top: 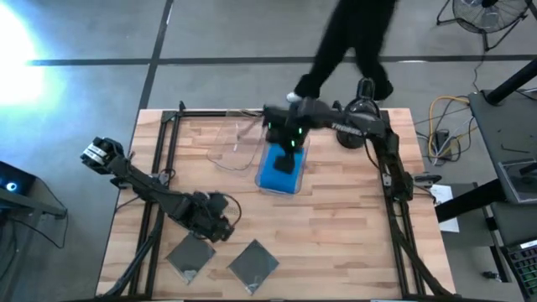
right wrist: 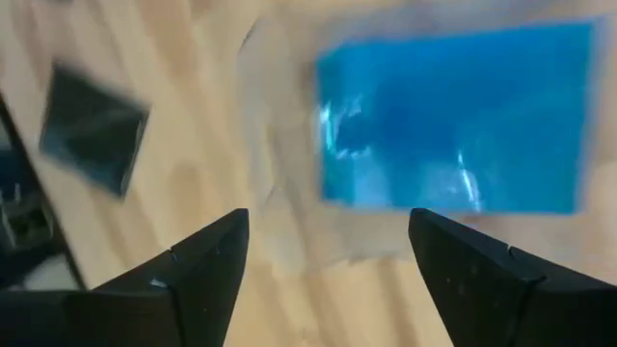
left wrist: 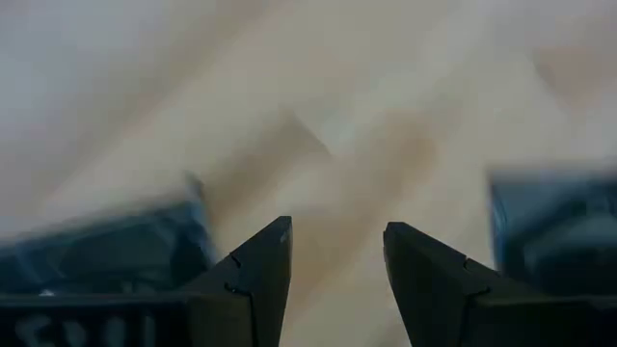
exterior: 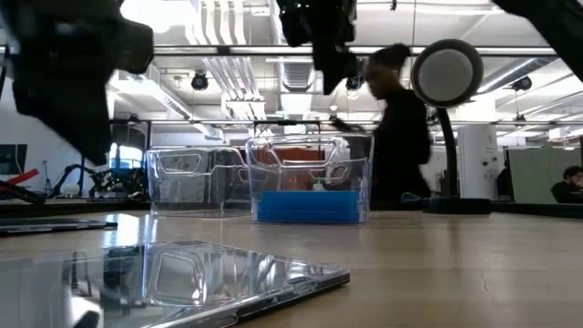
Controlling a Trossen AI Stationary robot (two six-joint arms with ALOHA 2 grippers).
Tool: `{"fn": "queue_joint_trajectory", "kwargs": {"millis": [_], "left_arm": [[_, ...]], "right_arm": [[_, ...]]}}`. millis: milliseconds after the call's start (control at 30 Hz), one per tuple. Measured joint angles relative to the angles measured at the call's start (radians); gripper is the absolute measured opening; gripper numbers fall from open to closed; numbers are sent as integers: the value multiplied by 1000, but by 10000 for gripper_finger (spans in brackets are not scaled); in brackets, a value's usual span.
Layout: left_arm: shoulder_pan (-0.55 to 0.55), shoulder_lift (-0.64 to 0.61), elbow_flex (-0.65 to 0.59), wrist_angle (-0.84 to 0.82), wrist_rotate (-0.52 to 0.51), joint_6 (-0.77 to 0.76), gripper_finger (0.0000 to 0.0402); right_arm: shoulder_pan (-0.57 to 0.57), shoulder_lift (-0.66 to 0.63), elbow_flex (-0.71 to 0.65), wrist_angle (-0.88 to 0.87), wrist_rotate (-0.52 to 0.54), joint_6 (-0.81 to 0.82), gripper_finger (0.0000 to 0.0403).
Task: Pick & place jewel cases by type
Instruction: Put the bottom right black CD case into the left transparent bin
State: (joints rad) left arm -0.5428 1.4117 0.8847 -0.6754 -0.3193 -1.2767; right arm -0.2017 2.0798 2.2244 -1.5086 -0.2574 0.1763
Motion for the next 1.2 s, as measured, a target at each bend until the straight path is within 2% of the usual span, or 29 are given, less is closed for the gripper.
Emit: {"fn": "queue_joint_trajectory", "kwargs": {"millis": [133,200,300,400,533,700,867,1000,1200], "left_arm": [[-70,12,-48,236,22,185,147],[-95,15,-70,329,20,230,147],[-130,16,-93,372,41,237,147],[-179,16,-93,414,74,250,147],[-235,38,-68,501,71,307,147],[-259,168,21,495,86,310,147],[-273,328,152,498,175,297,147],[-294,433,247,489,236,255,147],[-307,536,330,475,226,213,147]], "right_arm": [[104,-57,-154,29,-7,-7,270],[147,-83,-254,83,-6,-7,264],[202,-143,-418,179,-19,36,254],[245,-237,-597,285,-93,117,245],[323,-352,-847,567,-105,317,238],[406,-435,-1068,1049,-64,597,238],[443,-386,-1149,1275,-21,699,237],[454,-317,-1145,1283,30,697,237],[463,-224,-1075,1328,23,663,237]]}}
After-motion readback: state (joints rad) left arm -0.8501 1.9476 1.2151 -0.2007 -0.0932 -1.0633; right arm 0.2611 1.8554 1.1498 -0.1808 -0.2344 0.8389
